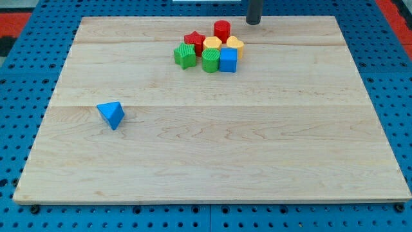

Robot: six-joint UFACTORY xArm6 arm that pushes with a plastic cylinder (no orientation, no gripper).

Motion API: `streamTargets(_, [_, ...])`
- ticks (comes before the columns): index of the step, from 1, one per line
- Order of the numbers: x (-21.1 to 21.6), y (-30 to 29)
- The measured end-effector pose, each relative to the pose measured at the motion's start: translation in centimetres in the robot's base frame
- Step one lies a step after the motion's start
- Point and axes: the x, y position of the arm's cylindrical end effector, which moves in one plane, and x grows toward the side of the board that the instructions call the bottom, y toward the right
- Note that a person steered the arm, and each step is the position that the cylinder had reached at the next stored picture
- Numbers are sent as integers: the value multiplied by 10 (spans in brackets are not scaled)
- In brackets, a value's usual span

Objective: Move the arm away from the yellow heart

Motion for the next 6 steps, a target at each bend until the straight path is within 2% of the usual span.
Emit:
streamTargets(1, [39,-53])
streamTargets(2, [71,-31])
streamTargets(3, [91,56])
streamTargets(4, [179,66])
streamTargets(5, [267,3])
streamTargets(6, [282,-103])
